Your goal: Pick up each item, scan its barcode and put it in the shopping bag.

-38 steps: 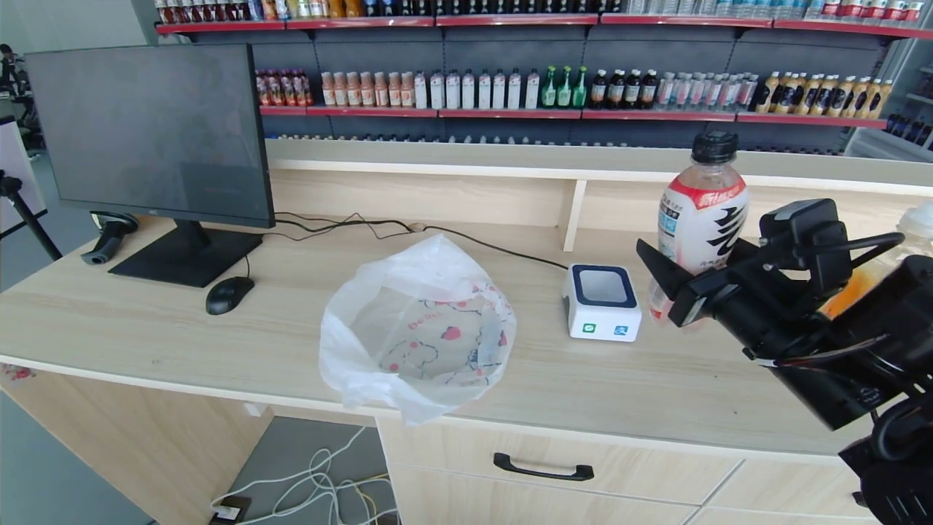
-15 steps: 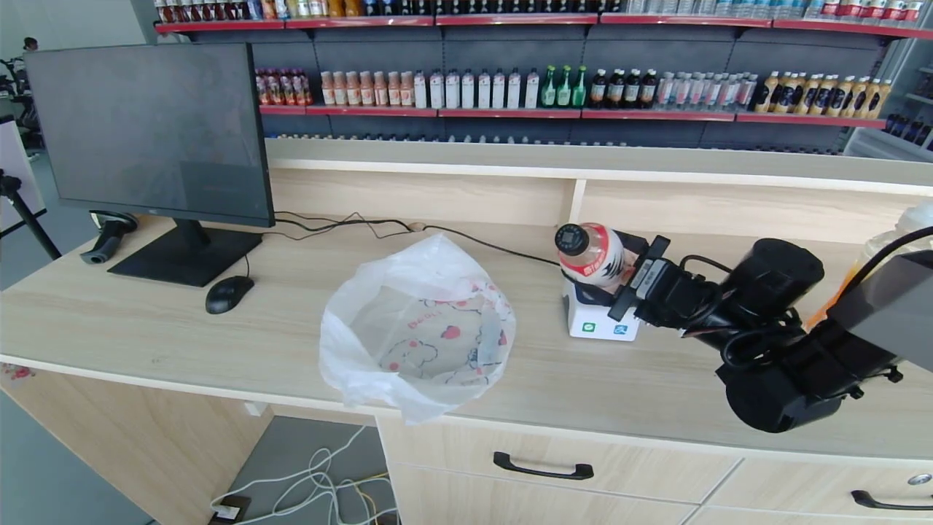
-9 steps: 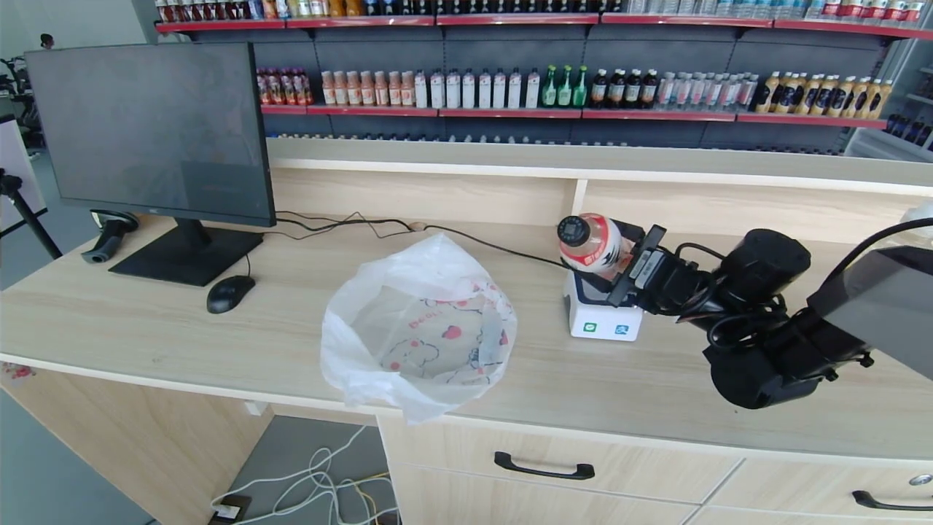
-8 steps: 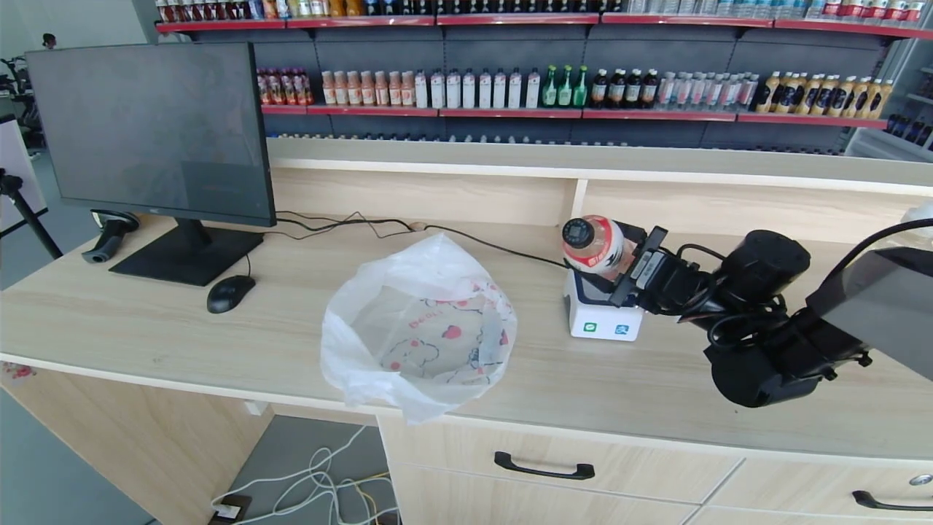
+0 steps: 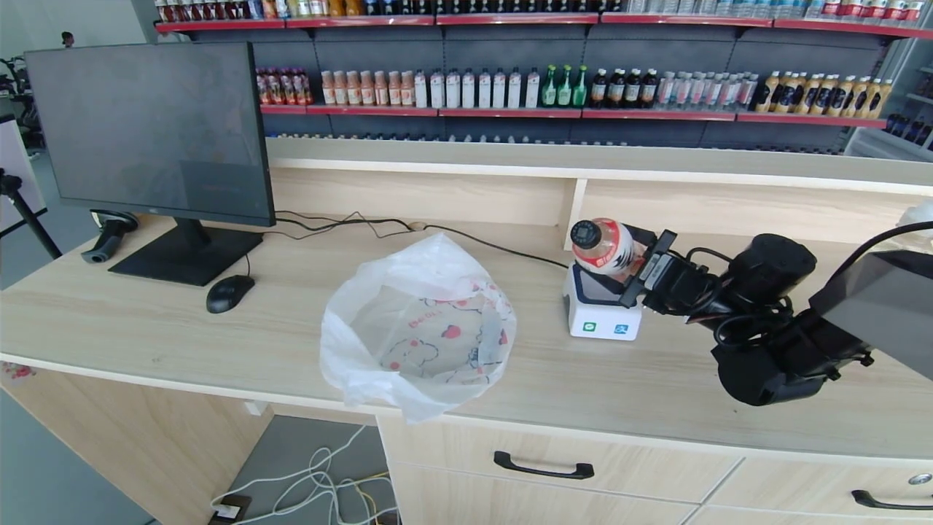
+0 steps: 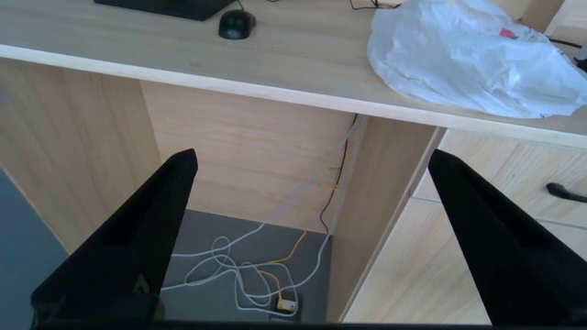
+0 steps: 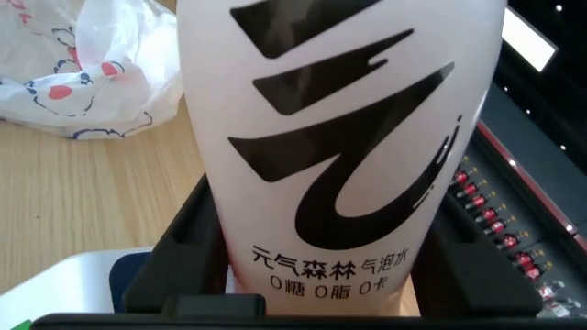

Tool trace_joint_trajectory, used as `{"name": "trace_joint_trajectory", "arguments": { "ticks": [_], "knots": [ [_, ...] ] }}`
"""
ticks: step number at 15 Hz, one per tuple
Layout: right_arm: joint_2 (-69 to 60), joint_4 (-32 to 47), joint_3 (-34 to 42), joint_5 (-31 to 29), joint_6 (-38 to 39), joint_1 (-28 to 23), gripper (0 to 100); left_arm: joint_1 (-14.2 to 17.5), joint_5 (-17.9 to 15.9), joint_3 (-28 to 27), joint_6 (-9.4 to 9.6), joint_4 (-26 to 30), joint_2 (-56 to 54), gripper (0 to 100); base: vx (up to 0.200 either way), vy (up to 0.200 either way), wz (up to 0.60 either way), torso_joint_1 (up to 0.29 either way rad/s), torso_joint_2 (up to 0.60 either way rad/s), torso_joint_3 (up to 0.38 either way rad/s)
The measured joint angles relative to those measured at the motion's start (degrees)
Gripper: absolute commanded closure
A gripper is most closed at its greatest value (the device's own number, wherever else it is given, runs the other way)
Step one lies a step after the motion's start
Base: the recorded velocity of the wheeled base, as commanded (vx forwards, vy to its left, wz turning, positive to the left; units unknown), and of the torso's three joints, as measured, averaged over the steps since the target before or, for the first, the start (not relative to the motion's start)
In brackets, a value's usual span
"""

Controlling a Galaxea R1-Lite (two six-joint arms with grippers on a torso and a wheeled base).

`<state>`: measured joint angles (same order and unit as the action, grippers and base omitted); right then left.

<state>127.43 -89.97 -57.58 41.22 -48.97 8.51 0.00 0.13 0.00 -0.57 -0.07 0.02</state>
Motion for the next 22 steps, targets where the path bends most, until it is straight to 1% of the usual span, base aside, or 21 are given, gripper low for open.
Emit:
{"name": "trace_joint_trajectory", "arguments": {
  "ticks": [7,14,16,20,22],
  "knots": [
    [0.66,0.02,-0.24,-0.5,0.11,-0.13,100,0.0,0.02,0.0,-0.18,0.0,0.0,0,0.0,0.0,0.0,0.0,0.0,0.0],
    [-0.37,0.05,0.59,-1.07,1.87,0.24,100,0.0,0.02,0.0,-0.11,0.0,0.0,0,0.0,0.0,0.0,0.0,0.0,0.0],
    [-1.3,0.09,2.45,-3.67,3.12,0.78,100,0.0,0.02,0.0,-0.11,0.0,0.0,0,0.0,0.0,0.0,0.0,0.0,0.0],
    [-4.22,0.05,3.69,-4.79,6.14,1.77,100,0.0,0.02,0.0,-0.09,0.0,0.0,0,0.0,0.0,0.0,0.0,0.0,0.0],
    [-5.99,0.0,4.17,-6.88,7.49,2.01,100,0.0,0.02,0.0,-0.09,0.0,0.0,0,0.0,0.0,0.0,0.0,0.0,0.0]
  ]
}}
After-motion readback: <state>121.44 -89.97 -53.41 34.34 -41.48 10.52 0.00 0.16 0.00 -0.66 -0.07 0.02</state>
